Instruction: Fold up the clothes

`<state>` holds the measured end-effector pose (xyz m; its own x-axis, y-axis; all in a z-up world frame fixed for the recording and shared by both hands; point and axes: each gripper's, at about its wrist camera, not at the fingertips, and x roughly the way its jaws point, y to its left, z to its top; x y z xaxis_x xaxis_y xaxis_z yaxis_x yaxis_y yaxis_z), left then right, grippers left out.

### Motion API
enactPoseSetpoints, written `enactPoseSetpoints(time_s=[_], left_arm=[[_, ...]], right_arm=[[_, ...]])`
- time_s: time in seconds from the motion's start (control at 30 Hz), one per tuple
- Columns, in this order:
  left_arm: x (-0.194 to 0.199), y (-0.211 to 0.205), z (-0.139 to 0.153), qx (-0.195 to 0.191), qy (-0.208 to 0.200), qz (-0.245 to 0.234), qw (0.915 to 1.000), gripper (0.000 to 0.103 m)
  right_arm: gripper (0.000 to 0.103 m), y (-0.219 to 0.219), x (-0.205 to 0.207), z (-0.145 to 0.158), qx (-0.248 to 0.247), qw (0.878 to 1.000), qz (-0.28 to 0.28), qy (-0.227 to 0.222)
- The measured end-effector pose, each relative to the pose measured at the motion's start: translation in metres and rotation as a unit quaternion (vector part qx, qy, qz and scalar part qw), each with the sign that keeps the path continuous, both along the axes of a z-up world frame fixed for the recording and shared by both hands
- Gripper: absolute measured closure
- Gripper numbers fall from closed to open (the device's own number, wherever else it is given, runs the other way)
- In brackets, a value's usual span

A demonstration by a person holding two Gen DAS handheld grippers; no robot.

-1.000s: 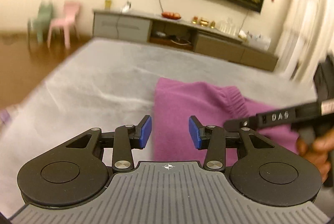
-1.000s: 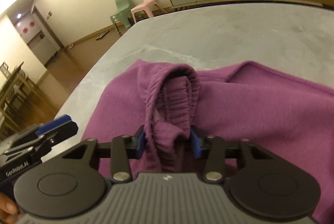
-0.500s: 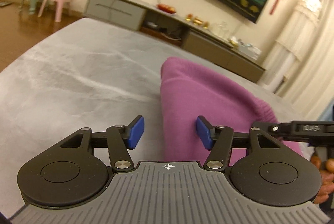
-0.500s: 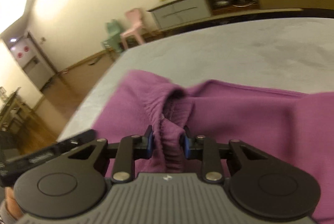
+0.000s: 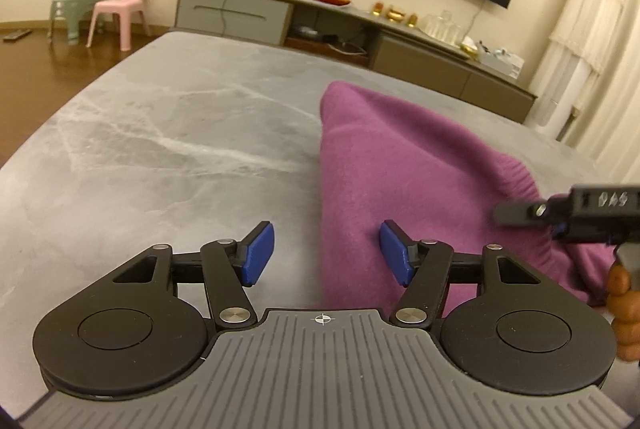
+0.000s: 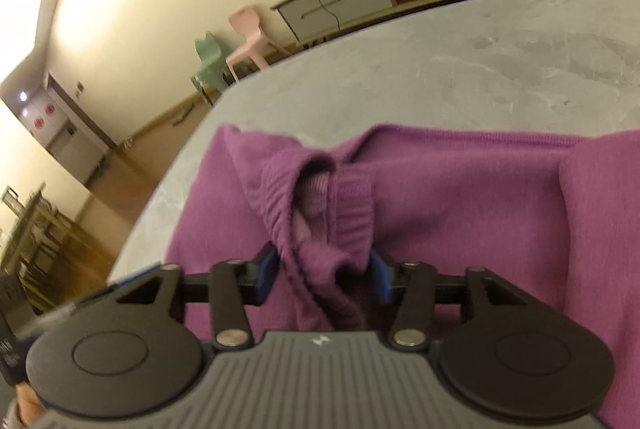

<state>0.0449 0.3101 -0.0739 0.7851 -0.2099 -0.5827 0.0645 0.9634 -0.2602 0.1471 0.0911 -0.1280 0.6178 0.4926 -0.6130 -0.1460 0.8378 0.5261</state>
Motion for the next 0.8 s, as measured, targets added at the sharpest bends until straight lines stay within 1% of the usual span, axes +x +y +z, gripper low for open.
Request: enactPoseSetpoints(time_s=[0.1,0.13,0.2,0.33,0.4,0.47,0.5,0.53,0.57,0.63,0.67,0.7,0.73,0.77,0.8], left_arm=[[0.001,0.002,-0.001,0.005,0.009,0.016,0.9998,0.047],[0.003,0.002,-0.002,0.010,0.013,0.022,0.9996,0.043],[0.004,0.001,-0.005,0.026,0.017,0.028,0.9991,0.039],[0.004,0.000,-0.008,0.063,0.020,0.040,0.9970,0.035],[0.005,0.003,-0.009,0.089,0.021,0.053,0.9944,0.034],[0.006,0.010,-0.010,0.103,0.027,0.075,0.9915,0.036],[0.007,0.016,-0.011,0.104,0.031,0.085,0.9905,0.042],[0.007,0.021,-0.011,0.105,0.034,0.096,0.9893,0.051],[0.005,0.026,-0.010,0.097,0.033,0.103,0.9894,0.054],[-0.005,0.029,0.000,0.072,0.010,0.105,0.9918,0.055],[-0.012,0.026,0.008,0.062,-0.010,0.096,0.9934,0.055],[-0.018,0.020,0.016,0.055,-0.030,0.076,0.9951,0.054],[-0.023,0.010,0.023,0.048,-0.048,0.041,0.9968,0.051],[-0.025,-0.001,0.027,0.046,-0.056,0.006,0.9974,0.050],[-0.022,-0.011,0.025,0.053,-0.049,-0.024,0.9971,0.050]], right_arm=[[0.042,-0.015,0.008,-0.003,0.021,1.000,-0.015,0.008],[0.042,-0.019,0.011,-0.005,0.032,0.999,-0.016,0.015],[0.042,-0.021,0.016,-0.011,0.049,0.998,-0.021,0.031],[0.041,-0.026,0.015,-0.019,0.087,0.995,-0.041,0.039],[0.040,-0.032,0.008,-0.022,0.126,0.990,-0.050,0.038],[0.040,-0.037,0.007,-0.027,0.158,0.985,-0.049,0.047],[0.040,-0.038,0.008,-0.030,0.170,0.983,-0.048,0.052],[0.040,-0.040,0.009,-0.032,0.181,0.981,-0.047,0.058],[0.039,-0.040,0.010,-0.034,0.183,0.980,-0.047,0.061],[0.039,-0.034,0.019,-0.036,0.162,0.983,-0.039,0.071],[0.035,-0.030,0.023,-0.038,0.160,0.984,-0.031,0.077],[0.030,-0.025,0.028,-0.040,0.165,0.983,-0.020,0.083],[0.029,-0.021,0.030,-0.042,0.167,0.982,-0.013,0.088],[0.027,-0.017,0.032,-0.045,0.167,0.982,-0.012,0.089],[0.022,-0.012,0.035,-0.045,0.173,0.981,-0.012,0.089]])
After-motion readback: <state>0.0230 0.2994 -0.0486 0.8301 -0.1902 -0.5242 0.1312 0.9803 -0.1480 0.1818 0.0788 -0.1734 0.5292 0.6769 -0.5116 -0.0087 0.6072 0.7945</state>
